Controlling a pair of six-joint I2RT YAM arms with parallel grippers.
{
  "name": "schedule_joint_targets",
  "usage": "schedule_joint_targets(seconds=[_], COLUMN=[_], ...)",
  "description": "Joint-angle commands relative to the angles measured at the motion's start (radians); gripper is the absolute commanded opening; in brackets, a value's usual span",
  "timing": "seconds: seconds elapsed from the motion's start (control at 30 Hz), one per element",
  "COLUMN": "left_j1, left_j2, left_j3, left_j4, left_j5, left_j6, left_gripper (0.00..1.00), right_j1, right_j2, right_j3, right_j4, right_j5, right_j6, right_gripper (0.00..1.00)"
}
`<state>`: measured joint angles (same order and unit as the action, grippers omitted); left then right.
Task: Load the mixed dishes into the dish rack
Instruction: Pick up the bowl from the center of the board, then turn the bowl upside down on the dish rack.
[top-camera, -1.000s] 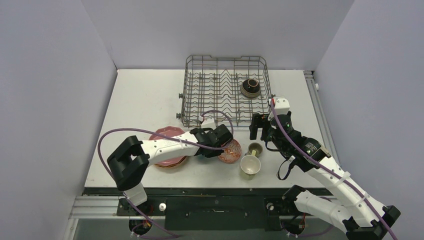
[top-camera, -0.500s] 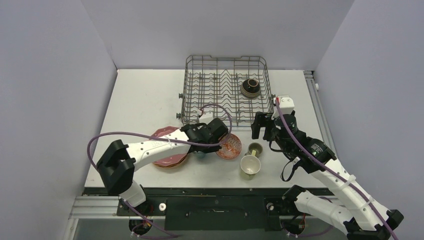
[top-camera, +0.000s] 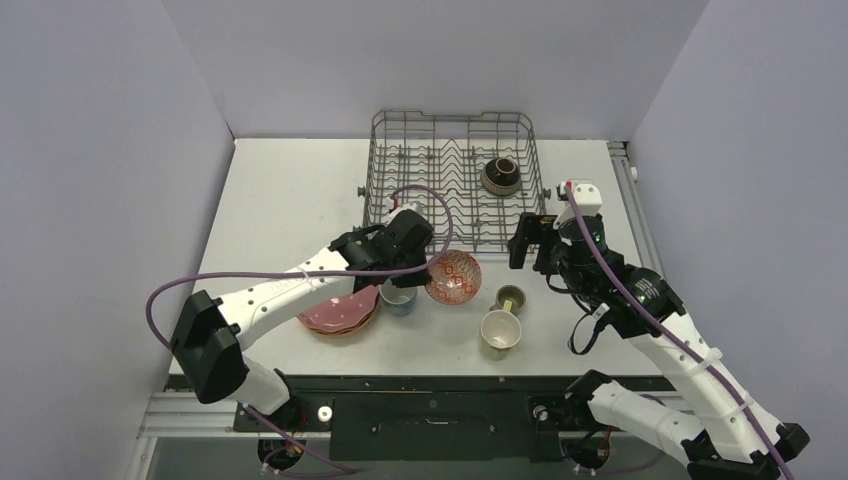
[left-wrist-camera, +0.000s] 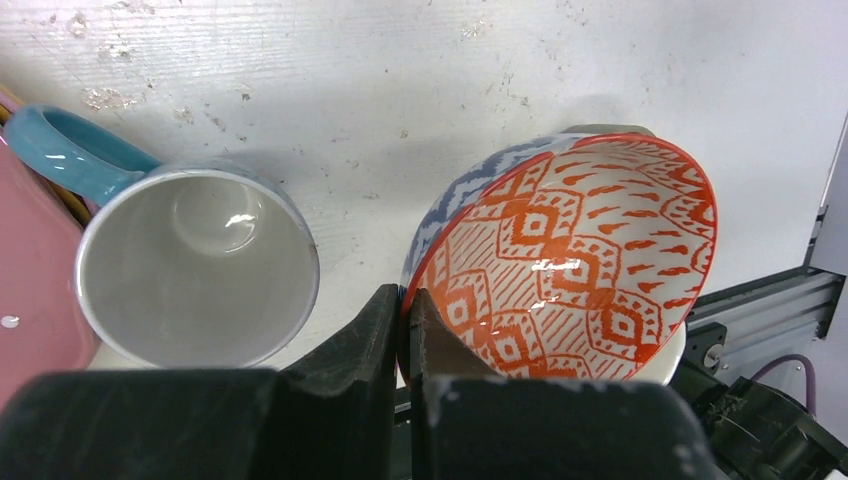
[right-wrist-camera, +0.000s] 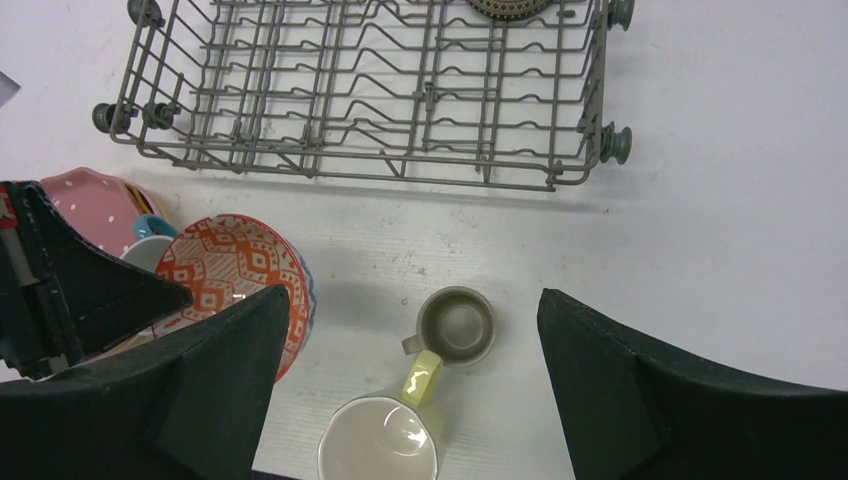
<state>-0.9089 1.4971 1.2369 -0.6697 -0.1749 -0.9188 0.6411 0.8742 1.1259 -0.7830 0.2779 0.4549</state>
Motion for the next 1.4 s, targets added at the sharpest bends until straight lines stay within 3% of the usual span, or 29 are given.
schedule_joint_targets(seconds=[0.0,0.33,0.53,0.93,1.37], left_j1=[0.044,0.161,0.203,0.256,0.282], left_j2=[-0.075,-0.136,-0.149,-0.193,-0.207], left_j3=[0.036,-0.016,-0.019,-0.059,-0.089], left_j4=[0.082,0.165,0.184,0.263,0.414], left_j5=[0.110,0.316,0.410,0.542,0.679], left_j6=[0.072,0.158,0.191,0.190,0.110], left_gripper=[0.00,0.00,0.00,0.00,0.00], right_j1=[-0.019,-0.036,-0.075,-0.099,-0.101], right_j2=[0.006,-0.039,-0.046,-0.091,-0.135], right_j3=[0.017,-0.034,-0.058,-0.089,-0.177], right_j4=[-0.005,0.065,0.105,0.130,0.313], right_j5=[-0.078,-0.180,-0.313,-0.392,-0.561], right_j6=[0.020,0.068,0.122,0.224,0.310], right_gripper=[0.89,1.00,1.00,1.00,1.00])
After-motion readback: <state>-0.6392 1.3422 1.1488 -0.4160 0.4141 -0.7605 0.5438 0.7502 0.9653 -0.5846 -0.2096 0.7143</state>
